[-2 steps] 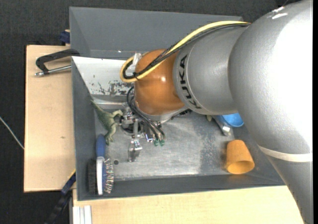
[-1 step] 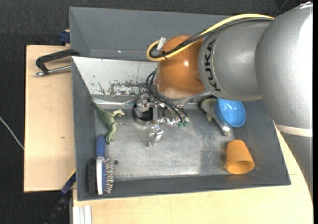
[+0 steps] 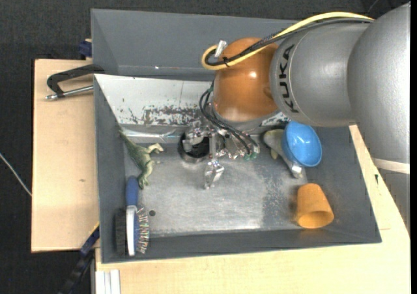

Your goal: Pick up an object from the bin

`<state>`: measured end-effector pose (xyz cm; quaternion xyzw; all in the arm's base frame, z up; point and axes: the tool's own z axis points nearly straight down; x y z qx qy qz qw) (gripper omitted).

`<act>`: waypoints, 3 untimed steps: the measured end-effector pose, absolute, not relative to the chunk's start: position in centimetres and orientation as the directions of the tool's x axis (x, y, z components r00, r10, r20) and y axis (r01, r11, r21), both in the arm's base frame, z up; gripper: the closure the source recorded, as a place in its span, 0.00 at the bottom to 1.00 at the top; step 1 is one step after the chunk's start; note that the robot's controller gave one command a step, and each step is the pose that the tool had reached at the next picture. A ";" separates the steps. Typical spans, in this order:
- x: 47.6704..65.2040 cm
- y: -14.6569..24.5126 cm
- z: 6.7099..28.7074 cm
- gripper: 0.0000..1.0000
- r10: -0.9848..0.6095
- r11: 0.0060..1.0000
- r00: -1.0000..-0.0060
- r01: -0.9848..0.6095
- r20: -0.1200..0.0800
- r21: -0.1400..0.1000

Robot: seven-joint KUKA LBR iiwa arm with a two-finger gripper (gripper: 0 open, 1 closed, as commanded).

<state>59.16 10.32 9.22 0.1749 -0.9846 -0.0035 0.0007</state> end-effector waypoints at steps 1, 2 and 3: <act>59.5 10.2 9.5 1.00 -0.341 0.940 -0.940 -0.341 -0.009 0.003; 59.7 10.2 18.9 1.00 -0.393 0.920 -0.920 -0.393 -0.015 -0.002; 59.7 9.2 23.6 1.00 -0.424 0.906 -0.906 -0.424 -0.012 -0.003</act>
Offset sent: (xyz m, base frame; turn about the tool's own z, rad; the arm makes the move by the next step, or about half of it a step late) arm 0.0000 0.0000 0.0000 0.0000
